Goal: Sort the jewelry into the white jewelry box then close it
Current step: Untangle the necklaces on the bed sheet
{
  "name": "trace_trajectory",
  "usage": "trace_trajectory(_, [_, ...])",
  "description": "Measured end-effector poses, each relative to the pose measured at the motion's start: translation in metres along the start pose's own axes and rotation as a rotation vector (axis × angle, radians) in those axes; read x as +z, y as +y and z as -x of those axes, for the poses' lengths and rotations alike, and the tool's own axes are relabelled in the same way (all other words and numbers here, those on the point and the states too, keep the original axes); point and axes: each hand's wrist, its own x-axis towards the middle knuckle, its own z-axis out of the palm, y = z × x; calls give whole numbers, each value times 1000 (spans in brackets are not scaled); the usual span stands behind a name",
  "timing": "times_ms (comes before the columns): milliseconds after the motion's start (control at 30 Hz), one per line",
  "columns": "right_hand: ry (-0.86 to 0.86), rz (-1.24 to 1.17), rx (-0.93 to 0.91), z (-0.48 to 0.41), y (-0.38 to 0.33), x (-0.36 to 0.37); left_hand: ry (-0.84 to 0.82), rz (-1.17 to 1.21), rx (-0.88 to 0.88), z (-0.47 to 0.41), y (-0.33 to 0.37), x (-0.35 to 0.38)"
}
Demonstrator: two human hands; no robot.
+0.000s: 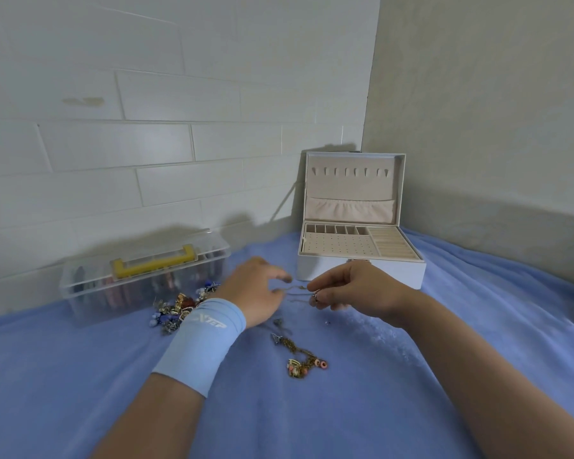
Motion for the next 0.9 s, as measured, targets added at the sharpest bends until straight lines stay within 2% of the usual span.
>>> trace_trajectory(67, [-26,-54,-7,0,0,3,-38,281,44,0,13,9])
trace_trajectory(133, [-49,-93,-3,1,0,5,-129,480,7,2,22,16])
trace_trajectory(233, [-61,-144,29,0,0,8,-184,673,-63,3,20,18])
trace_trajectory(400, [-73,-111,69,-2,1,9,-164,515,-33,1,10,13])
trace_trajectory(567, [-135,-86,83,1,1,6,-165,506,-59,1,10,10])
trace_trajectory(800, [-46,83,82,0,2,4,-173,381,-44,0,10,12])
trace_trajectory(900, [-63,127,92,1,0,5,-162,376,-4,1,12,14])
